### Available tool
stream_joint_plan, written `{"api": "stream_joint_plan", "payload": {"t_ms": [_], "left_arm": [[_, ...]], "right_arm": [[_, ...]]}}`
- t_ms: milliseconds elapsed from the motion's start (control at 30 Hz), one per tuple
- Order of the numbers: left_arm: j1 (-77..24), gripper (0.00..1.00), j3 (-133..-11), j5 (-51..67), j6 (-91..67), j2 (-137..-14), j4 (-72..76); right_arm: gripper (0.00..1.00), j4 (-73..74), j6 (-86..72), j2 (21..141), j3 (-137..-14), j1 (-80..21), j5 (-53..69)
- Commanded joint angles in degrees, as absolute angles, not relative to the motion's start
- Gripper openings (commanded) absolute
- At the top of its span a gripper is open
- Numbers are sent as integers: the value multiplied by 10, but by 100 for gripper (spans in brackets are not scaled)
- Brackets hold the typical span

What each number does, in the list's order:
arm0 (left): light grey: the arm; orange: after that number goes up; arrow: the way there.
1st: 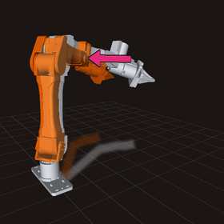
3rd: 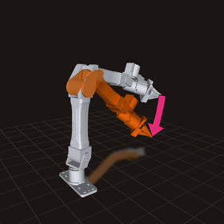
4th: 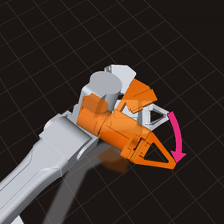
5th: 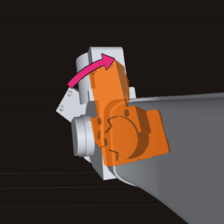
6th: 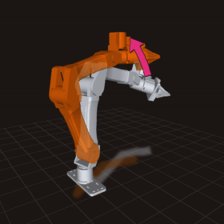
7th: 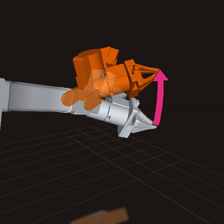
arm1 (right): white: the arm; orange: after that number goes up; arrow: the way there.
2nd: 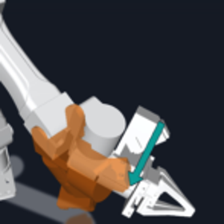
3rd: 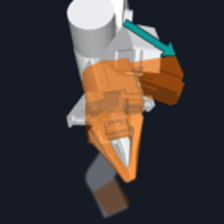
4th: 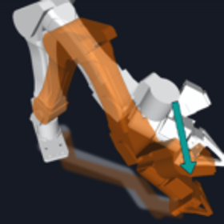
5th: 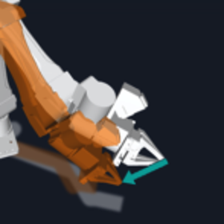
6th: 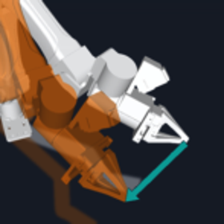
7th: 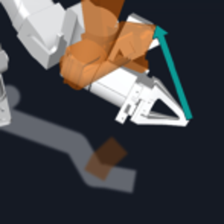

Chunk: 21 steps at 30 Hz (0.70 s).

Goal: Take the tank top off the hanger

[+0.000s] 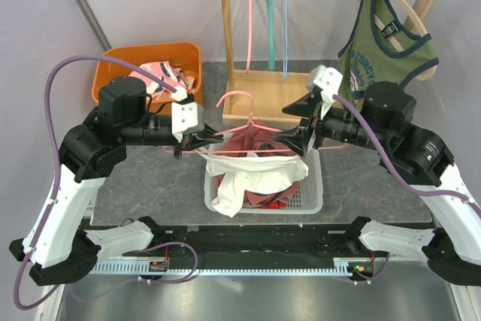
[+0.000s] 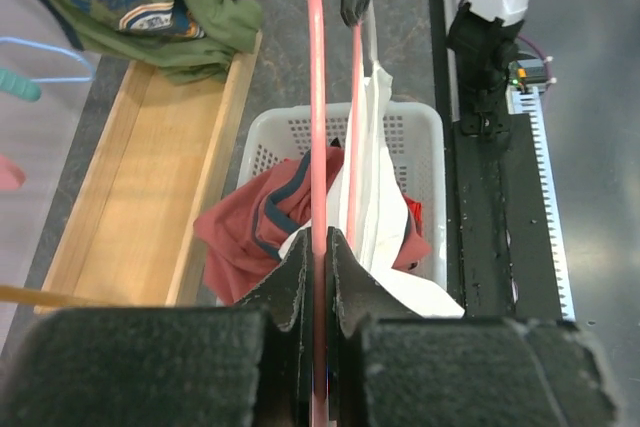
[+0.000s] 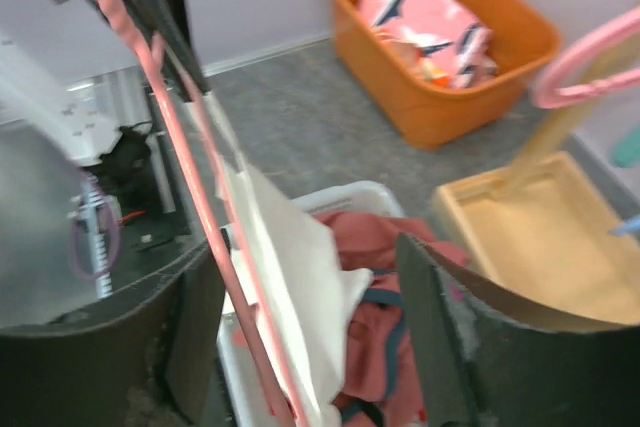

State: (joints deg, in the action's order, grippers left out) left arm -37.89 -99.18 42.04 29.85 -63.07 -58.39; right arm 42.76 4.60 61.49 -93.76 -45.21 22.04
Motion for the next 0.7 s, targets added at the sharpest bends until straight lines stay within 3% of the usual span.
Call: {"api": "stream_joint_plan", "payload": {"t_ms": [0, 200, 300, 333, 400, 667], "left_arm": [[-378, 2, -945, 373, 238, -606, -518], [-374, 2, -935, 365, 216, -604, -498], [-374, 2, -940, 349, 210, -606, -494], [-374, 2, -940, 343, 209, -607, -490], [-374, 2, -938, 332, 209, -609, -485], [-370, 2, -938, 326, 223, -615, -483]], "right_arm": [[77, 362, 36, 582, -935, -451, 84], [73, 301, 0, 492, -883, -451, -38], [66, 266, -32, 411, -815, -451, -36], [57, 263, -40, 373, -797, -450, -25], [51, 266, -71, 343, -746, -450, -11], [48, 213, -165, 260, -576, -451, 39]]}}
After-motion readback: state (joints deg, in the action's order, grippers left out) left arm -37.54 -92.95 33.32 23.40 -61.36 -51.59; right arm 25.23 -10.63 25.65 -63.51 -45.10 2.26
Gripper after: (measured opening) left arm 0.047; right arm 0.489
